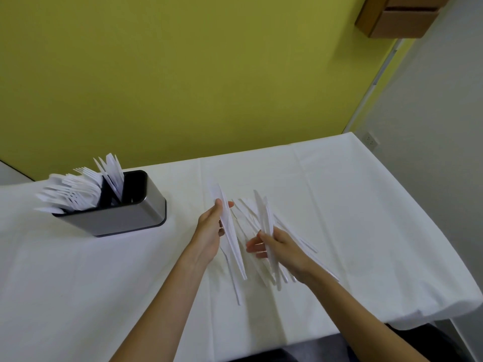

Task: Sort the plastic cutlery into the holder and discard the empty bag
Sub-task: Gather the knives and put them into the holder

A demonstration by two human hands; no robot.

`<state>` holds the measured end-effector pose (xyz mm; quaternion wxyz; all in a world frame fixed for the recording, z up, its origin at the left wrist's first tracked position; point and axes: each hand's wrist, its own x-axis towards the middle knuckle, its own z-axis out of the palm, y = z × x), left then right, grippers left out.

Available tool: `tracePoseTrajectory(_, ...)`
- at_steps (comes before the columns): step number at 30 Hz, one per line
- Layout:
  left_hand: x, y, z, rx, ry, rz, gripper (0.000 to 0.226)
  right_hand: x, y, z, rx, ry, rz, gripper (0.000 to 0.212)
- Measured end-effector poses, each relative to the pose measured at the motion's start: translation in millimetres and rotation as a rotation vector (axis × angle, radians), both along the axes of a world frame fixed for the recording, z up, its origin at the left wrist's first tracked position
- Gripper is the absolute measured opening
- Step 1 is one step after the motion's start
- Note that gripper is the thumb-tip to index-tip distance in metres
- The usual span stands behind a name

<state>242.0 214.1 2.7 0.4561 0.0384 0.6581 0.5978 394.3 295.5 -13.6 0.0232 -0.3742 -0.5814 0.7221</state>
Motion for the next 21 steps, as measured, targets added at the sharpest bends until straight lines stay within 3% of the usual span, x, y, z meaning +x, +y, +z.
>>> tracePoseTrajectory(7, 3.4, -3.8, 0.7, -0.005, 0.183, -0.07, 0.023, -13.9, -13.0, 13.6, -0.331, 0.125, 0.008, 0.021)
tracePoseTrajectory(11, 3.2, -5.4, 2.9, 0.016, 0.249, -0.1, 0.014, -10.9, -12.9, 11.7, -0.342, 0.114, 0.022, 0.021)
tracePoseTrajectory(21, 4.6, -2.1, 6.1, -0.042, 0.323, -0.159, 0.019, 2.3, -11.3, 12.1, -0.354, 0.144, 0.087, 0.027)
